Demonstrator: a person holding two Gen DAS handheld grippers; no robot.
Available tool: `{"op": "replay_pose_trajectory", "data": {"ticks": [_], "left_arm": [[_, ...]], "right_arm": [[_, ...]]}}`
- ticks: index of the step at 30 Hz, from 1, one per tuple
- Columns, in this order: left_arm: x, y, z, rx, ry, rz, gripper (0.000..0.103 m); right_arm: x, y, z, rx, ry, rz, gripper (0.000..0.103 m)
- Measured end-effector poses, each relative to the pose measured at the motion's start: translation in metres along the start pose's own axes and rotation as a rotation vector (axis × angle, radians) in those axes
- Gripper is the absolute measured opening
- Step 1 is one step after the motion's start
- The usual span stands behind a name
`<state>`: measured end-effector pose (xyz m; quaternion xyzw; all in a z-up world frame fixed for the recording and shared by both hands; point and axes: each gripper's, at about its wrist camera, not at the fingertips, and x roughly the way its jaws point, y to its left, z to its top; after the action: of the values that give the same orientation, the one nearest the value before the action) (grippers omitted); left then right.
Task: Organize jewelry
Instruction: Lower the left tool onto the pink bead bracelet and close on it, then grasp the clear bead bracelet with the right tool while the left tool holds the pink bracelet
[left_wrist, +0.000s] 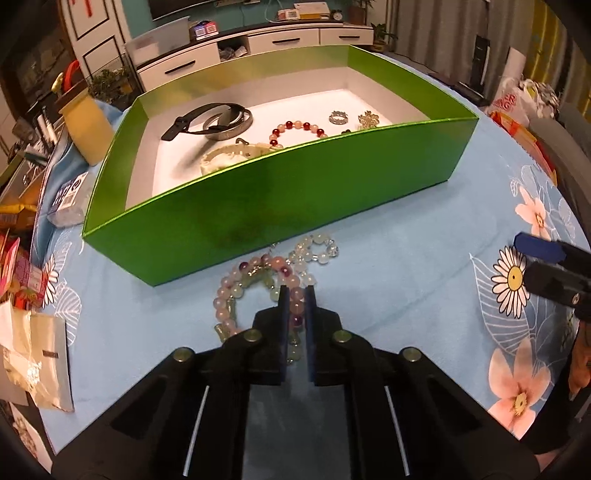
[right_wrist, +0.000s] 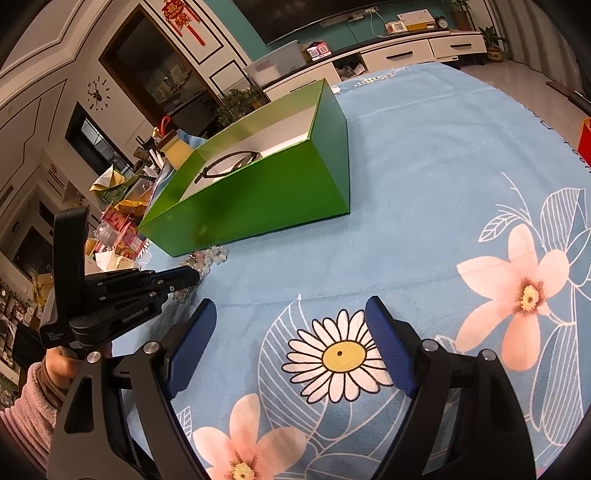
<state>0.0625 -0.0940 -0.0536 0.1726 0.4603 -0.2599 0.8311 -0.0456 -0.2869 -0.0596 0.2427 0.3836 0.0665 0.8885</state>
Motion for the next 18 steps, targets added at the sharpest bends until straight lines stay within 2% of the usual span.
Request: {"op": "replay_pose_trajectory", "data": {"ticks": [11, 18], "left_arm": [[-0.063, 0.051, -0.009, -0.288, -0.162, -0.199, 0.007], [-0.094, 0.07, -0.019, -0.369, -0.231, -0.227, 0.007]], "right_arm": [[0.008, 0.015, -0.002, -0.044, 0.03, 0.008, 0.083], [0.025, 0.04, 0.005, -0.121, 0.073, 0.014, 0.083]]}}
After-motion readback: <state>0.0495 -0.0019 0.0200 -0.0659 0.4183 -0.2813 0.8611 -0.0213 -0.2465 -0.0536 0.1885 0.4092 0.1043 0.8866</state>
